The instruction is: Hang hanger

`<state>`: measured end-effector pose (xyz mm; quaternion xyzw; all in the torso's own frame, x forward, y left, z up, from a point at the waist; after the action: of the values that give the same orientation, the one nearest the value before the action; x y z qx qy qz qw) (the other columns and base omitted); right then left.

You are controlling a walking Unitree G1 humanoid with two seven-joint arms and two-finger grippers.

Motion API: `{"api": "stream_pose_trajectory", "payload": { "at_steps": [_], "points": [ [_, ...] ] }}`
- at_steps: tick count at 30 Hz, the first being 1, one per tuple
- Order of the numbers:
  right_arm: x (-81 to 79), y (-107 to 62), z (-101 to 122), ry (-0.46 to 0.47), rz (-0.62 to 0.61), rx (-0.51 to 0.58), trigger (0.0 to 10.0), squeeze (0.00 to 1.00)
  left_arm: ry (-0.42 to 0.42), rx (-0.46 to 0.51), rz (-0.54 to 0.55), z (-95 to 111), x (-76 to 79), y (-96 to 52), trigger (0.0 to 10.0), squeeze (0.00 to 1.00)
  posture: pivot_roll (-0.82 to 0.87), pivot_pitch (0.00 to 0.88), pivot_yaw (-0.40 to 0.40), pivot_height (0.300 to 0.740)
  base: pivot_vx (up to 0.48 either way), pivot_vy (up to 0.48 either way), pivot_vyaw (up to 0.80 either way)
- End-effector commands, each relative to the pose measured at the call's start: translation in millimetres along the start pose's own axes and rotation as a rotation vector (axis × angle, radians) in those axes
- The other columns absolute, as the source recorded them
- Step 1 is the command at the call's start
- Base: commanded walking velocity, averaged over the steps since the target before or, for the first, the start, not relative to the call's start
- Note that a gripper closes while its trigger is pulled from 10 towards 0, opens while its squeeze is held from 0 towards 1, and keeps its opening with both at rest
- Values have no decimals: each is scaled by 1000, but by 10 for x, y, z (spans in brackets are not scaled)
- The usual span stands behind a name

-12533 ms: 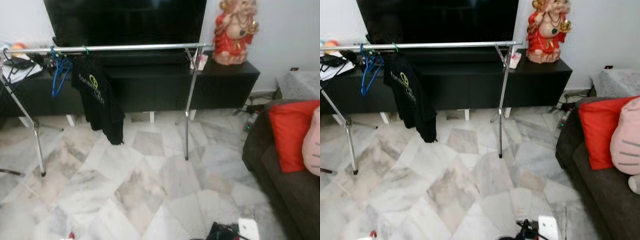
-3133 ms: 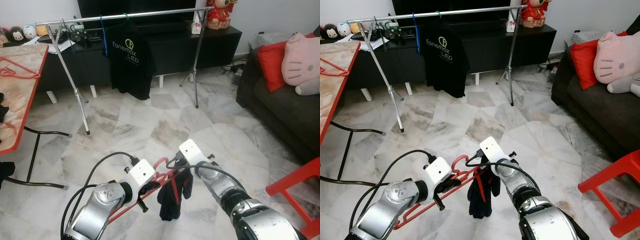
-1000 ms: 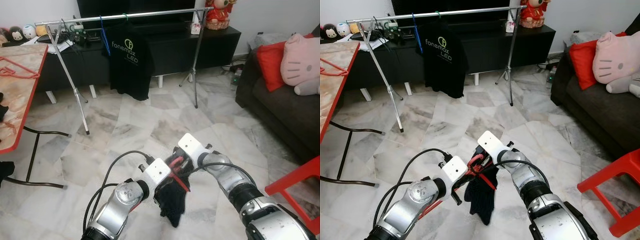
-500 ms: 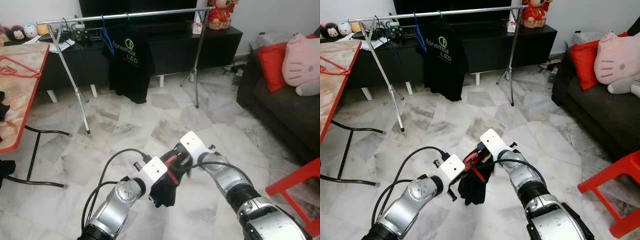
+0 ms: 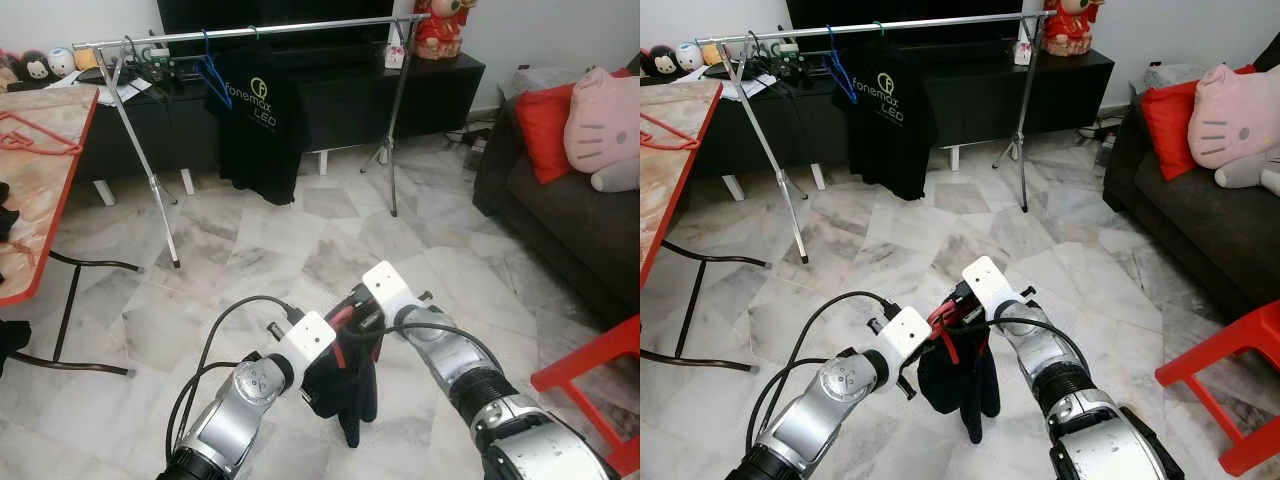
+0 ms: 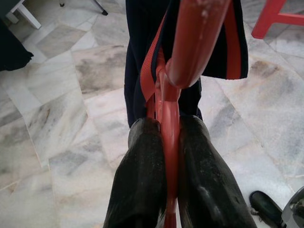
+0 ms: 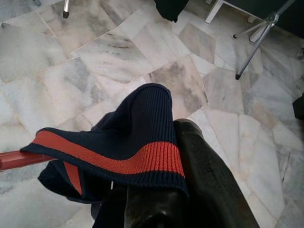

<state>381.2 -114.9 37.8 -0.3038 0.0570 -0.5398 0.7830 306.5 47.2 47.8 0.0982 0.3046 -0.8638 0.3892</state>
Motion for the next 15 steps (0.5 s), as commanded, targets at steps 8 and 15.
{"api": "stream_pose_trajectory", "payload": {
  "at_steps": [8, 15],
  "points": [
    [184, -9, 154, 148, -136, 40, 10000, 0, 66, -150, 90, -296, -167, -37, 10000, 0, 1, 0, -62, 740, 0, 0, 0],
    [218, -13, 133, 250, -189, 44, 10000, 0, 58, -153, 122, -304, -222, -44, 10000, 0, 3, 0, -64, 740, 0, 0, 0]
  ]
}}
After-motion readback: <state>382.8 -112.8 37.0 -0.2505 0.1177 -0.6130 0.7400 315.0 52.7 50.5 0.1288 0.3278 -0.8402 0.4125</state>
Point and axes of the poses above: a point about 5 cm out from each wrist's last joint towards the gripper, its own y axis pointing out of the wrist towards the gripper, its own z axis along the axis of the wrist's last joint, x = y × z, the point moved 4 cm from there along y, pointing out of the wrist towards the gripper, and after that the axes turned 8 degrees about y, right-handed, at the moved point
